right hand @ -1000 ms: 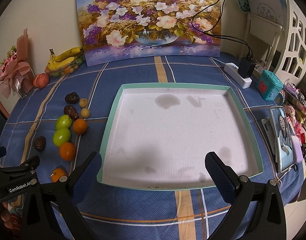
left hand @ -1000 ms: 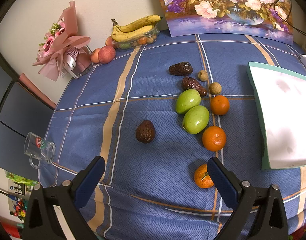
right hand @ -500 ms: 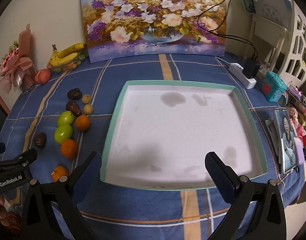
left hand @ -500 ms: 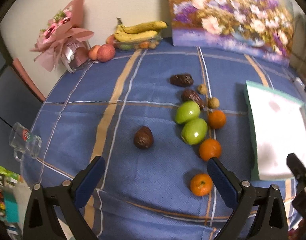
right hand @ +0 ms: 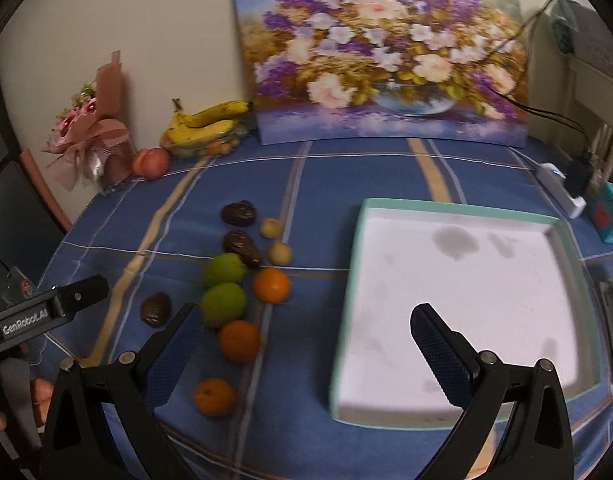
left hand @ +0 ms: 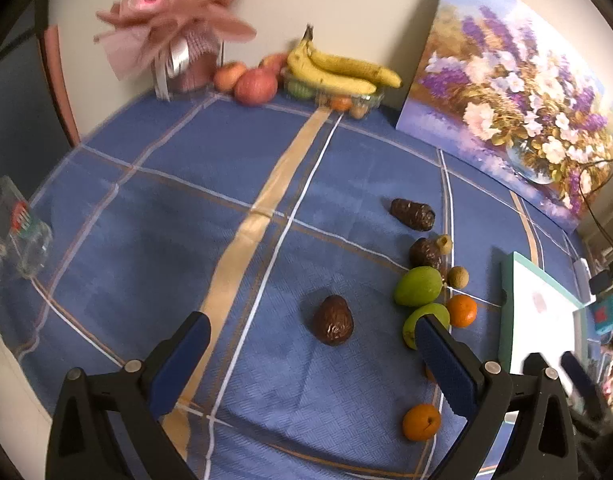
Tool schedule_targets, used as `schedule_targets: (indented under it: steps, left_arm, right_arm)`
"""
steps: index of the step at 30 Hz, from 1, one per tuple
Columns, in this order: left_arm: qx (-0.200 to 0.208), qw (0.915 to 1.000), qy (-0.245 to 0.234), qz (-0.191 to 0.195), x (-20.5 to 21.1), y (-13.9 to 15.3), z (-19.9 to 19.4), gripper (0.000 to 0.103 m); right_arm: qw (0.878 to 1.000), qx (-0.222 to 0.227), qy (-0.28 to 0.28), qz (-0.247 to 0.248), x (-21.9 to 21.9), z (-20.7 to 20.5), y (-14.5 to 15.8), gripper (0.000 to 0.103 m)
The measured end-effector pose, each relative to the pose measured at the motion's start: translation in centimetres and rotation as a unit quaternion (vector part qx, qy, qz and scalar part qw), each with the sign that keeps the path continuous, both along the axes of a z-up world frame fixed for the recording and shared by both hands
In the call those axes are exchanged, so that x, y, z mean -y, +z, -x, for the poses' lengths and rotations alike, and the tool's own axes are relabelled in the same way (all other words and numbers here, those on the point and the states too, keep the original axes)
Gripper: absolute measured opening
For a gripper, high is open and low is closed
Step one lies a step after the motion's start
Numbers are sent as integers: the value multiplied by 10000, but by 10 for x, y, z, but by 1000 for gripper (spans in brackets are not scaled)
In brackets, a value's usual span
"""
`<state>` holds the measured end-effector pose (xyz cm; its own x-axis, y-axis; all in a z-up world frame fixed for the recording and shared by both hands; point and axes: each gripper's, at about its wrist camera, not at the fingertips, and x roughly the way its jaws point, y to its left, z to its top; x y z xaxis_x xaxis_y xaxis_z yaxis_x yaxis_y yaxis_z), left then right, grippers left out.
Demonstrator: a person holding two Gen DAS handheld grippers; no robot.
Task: Organize fruits
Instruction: 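Grasp the brown avocado with the left tool while the right tool grasps an orange, then carry the avocado with the left tool into the white tray while the right tool places the orange there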
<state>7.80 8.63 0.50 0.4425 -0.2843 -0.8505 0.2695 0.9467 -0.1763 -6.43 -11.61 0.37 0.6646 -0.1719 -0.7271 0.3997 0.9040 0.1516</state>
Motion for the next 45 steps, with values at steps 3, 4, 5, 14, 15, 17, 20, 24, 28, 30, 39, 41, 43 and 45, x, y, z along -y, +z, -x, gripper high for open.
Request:
schedule_targets:
  steps: [3,4,5,14,15,17,20,24,28,30,39,41,43,45]
  left_arm:
    - [-279,9995,-73,-133,8,-14,-10,101]
    - [-361,9992,-97,-174,11,-19,-12,100]
    - [-485,9986,-127,-169,14,-27,-15,95]
    - [-1129,9932,-263,-101,28,-65,-33,61]
    - [-1172,9927,-281,-94,29,-68,-34,52]
    - [-1319,9907,-332,19,29,-76,-36,38]
    - [-1322,9906,-333,120,27,-74,-37,35]
    - [-1203,9921,-293,183,24,-65,-34,35]
    - [-955,9946,-325,246,24,-45,-28,35]
    - [-836,9955,-303,322,24,-33,-25,35]
    - [-475,9969,-541,332,67,10,-5,35]
    - [-459,9967,-607,276,80,12,0,35]
    - [-457,9965,-668,225,93,15,4,35]
    - [-461,9961,-727,177,107,16,10,35]
  right_arm:
    - [9997,-135,54,-193,-9,-17,-10,99]
    - [9994,-223,87,-261,-13,-23,-16,92]
    - [9991,-301,106,-296,-16,-27,-21,84]
    - [9912,-1092,212,-712,-27,-53,-73,56]
    - [9907,-1130,227,-725,-28,-54,-75,53]
    - [9896,-1132,288,-834,-30,-55,-76,47]
    - [9902,-1101,364,-784,-35,-56,-75,39]
    - [9913,-1013,362,-763,-33,-59,-68,39]
    - [9929,-783,191,-871,-24,-54,-54,39]
    - [9943,-697,116,-804,-19,-52,-45,39]
    - [9965,-505,-230,-623,18,-38,-16,39]
    - [9963,-534,-351,-570,27,-34,-12,39]
    - [9958,-537,-453,-583,40,-31,-9,39]
    - [9951,-567,-591,-551,54,-26,-5,39]
